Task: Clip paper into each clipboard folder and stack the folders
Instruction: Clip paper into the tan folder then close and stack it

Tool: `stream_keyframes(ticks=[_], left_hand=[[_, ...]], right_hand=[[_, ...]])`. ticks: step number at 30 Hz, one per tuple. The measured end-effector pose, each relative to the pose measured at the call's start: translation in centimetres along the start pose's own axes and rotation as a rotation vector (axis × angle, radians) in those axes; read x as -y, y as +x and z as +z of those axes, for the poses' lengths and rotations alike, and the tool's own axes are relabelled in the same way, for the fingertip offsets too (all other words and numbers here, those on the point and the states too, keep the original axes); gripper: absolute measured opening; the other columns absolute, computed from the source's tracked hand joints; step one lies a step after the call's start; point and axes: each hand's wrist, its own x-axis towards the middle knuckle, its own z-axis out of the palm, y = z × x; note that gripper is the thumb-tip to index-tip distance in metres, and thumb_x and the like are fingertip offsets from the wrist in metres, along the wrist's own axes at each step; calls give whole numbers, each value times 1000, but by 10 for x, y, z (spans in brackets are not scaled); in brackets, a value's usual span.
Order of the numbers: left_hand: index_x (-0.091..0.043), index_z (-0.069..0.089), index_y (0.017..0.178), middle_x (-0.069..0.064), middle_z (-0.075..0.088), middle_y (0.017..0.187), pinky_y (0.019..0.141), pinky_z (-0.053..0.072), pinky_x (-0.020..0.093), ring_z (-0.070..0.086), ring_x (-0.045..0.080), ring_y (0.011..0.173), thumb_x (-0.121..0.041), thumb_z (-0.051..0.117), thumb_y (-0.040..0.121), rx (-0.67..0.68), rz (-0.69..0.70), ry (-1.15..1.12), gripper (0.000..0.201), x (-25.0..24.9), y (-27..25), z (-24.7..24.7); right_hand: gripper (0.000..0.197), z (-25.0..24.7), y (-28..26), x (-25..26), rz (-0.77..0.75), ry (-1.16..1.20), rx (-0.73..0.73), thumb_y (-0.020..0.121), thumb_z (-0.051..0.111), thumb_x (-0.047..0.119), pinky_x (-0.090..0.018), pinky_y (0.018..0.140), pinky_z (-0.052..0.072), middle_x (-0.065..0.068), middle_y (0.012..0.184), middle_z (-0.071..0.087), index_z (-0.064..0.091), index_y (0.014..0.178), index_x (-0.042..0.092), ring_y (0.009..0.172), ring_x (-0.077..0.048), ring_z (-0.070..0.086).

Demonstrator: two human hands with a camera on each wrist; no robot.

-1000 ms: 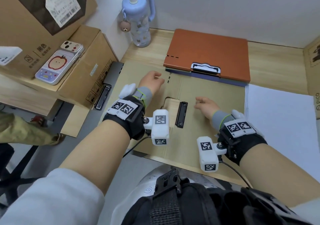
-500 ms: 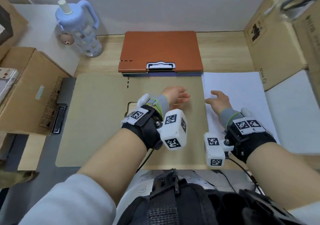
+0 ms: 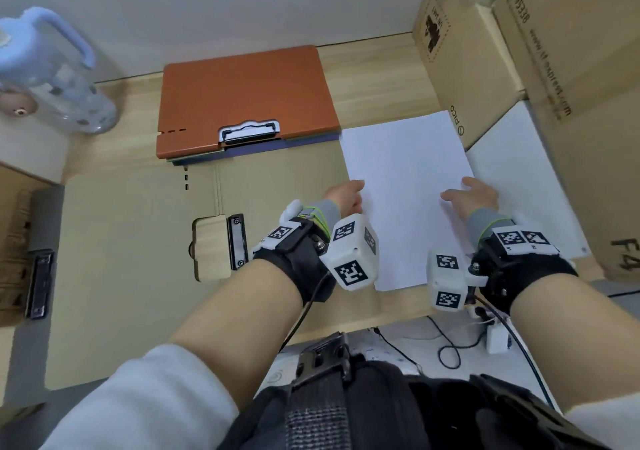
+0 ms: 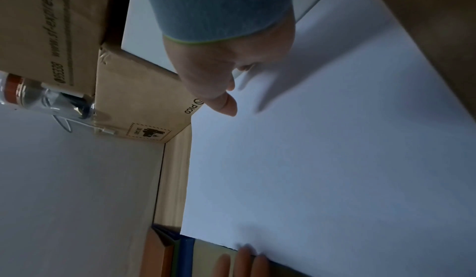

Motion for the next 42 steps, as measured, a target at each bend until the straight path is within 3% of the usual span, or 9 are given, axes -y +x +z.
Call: stream_keyframes(ticks=[5,10,13,17,22,24,28,33,42], left_hand=[[-5,56,121,5,53,88,103,44,42,52,24,91,-29,53,93,-72,7,91,37,-3,3,5],[-12,47,90,2,41,73,68,43,30,44,20,68,-25,51,94,-48,20,107,14,-8,2,5],[-16,37,75,-1,31,64,55,30,26,30,17,53,-21,48,94,-27,37,113,23,-11,3,3],[-15,41,74,1,38,66,54,34,26,39,15,55,-18,45,97,-26,54,140,23,-14,0,3],[-10,49,77,0,55,71,51,44,24,58,7,43,-13,42,98,12,106,188,22,-15,-4,6],[-10,49,74,6,56,74,60,50,28,61,11,47,-10,44,98,51,82,174,24,-13,-5,9],[-12,53,89,13,55,106,98,49,47,58,27,91,-4,49,93,121,67,279,10,-2,-5,16],[-10,48,131,10,60,87,53,57,29,58,23,66,10,42,91,154,174,306,45,9,5,15],[-26,43,139,-1,63,85,47,56,20,65,6,50,11,41,93,179,313,419,60,-3,-11,-29]], right_hand=[[65,2,2,-1,0,-69,51,85,59,19,-43,114,27,-8,153,26,35,145,17,141,-30,28],[62,3,1,2,9,-140,83,83,58,22,-43,110,30,-11,149,31,38,141,12,137,-33,31],[46,3,-2,3,42,-150,118,65,58,32,-33,94,31,-5,123,33,50,107,14,111,-30,34],[64,9,-2,-3,18,-96,66,85,53,18,-44,113,27,-3,154,15,32,145,21,142,-28,19],[66,8,-7,0,19,-63,57,87,49,17,-43,115,24,-1,157,8,26,147,26,145,-25,11],[65,7,-10,1,20,-54,68,87,49,18,-43,115,23,-1,157,8,26,148,26,145,-25,11],[65,5,-12,4,13,-31,66,88,49,18,-42,114,22,-1,157,7,25,148,25,145,-25,9],[64,5,-16,7,2,-16,83,90,51,21,-43,115,20,-1,158,6,25,148,25,146,-24,7],[70,10,-20,16,-49,98,-49,82,55,23,-47,114,27,-3,154,24,29,146,26,142,-28,22]])
